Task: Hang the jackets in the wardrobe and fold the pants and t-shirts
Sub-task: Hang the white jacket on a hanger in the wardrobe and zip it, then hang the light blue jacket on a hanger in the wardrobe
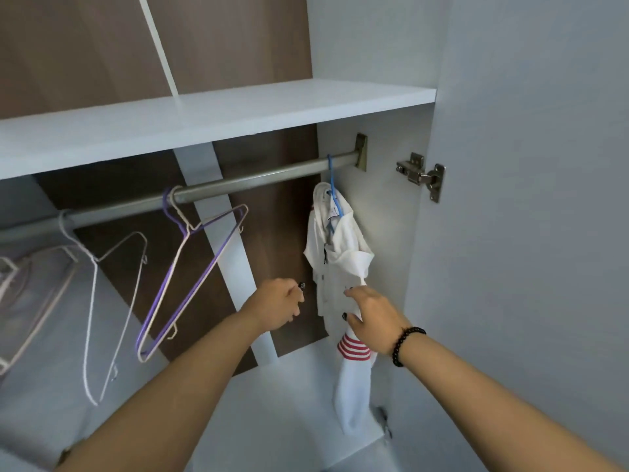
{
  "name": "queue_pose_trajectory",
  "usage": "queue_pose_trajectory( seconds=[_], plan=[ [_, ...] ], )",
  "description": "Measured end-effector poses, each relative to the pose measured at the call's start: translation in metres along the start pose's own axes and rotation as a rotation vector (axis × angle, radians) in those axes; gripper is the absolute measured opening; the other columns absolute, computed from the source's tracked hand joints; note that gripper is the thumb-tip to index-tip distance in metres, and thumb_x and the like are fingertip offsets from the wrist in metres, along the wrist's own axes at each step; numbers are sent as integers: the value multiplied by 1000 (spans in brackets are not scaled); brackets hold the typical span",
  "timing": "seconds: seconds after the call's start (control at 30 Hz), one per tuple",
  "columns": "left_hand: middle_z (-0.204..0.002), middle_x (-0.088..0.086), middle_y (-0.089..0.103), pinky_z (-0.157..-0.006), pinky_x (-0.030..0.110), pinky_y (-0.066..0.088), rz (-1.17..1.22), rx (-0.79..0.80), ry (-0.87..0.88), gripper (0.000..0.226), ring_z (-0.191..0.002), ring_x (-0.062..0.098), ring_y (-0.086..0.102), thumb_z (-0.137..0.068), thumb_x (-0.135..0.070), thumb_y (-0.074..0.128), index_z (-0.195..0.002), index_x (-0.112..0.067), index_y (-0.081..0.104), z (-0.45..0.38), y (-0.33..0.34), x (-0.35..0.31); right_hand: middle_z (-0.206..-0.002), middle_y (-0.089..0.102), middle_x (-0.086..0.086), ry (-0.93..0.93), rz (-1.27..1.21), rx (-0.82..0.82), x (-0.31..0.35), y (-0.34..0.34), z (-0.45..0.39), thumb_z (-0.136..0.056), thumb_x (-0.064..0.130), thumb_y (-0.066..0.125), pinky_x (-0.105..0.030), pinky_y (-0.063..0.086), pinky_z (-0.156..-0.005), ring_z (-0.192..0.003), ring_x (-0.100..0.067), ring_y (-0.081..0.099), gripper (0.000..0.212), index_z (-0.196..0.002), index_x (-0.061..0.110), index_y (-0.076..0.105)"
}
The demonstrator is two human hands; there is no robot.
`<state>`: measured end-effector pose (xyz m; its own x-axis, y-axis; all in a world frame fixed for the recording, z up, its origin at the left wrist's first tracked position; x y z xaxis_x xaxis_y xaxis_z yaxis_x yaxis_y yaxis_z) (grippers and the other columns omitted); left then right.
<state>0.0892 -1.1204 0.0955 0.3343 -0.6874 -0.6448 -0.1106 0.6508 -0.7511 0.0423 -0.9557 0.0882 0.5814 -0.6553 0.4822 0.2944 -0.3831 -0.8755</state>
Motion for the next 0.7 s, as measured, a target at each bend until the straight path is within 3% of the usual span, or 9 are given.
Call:
queue_pose_trajectory(
  seconds=[0.13,0.3,0.47,0.7],
  plan=[
    [-88,5,67,-82,33,54,-58,34,18,32,-85,21,66,-103,-26,35,-97,-11,64,47,12,-3,-140,48,-6,97,-1,66,-12,0,44,-96,29,50,-33,40,-104,-124,-25,50,48,-141,15,42],
    [-91,5,68,-83,35,55,-132,77,52,31,-85,21,66,-102,-27,36,-95,-14,63,112,35,-11,-141,48,-6,121,-39,32,-8,-7,119,-95,27,52,-29,37,-106,-132,-21,41,46,-138,12,46],
    [-92,1,67,-84,35,54,-254,191,114,27,-91,23,65,-100,-27,43,-95,-10,63,193,78,-24,-140,50,-2,162,-99,43,-4,-5,223,-95,24,54,-26,37,-104,-128,-19,47,42,-136,15,49],
    [-120,5,62,-96,40,51,-374,341,155,19,-106,27,59,-96,-37,51,-100,-20,60,288,157,-45,-141,48,-3,288,-63,162,-30,5,350,-95,30,55,-24,37,-102,-127,-19,47,47,-139,15,44]
  ],
)
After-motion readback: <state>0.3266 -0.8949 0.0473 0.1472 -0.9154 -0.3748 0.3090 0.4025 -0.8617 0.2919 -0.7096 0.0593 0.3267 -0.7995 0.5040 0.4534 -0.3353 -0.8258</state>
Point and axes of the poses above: each hand's wrist, its own z-axis away from the middle knuckle, its own y-axis out of the palm, x = y × z, the point moved 10 cm from there along -z, towards the middle knuckle
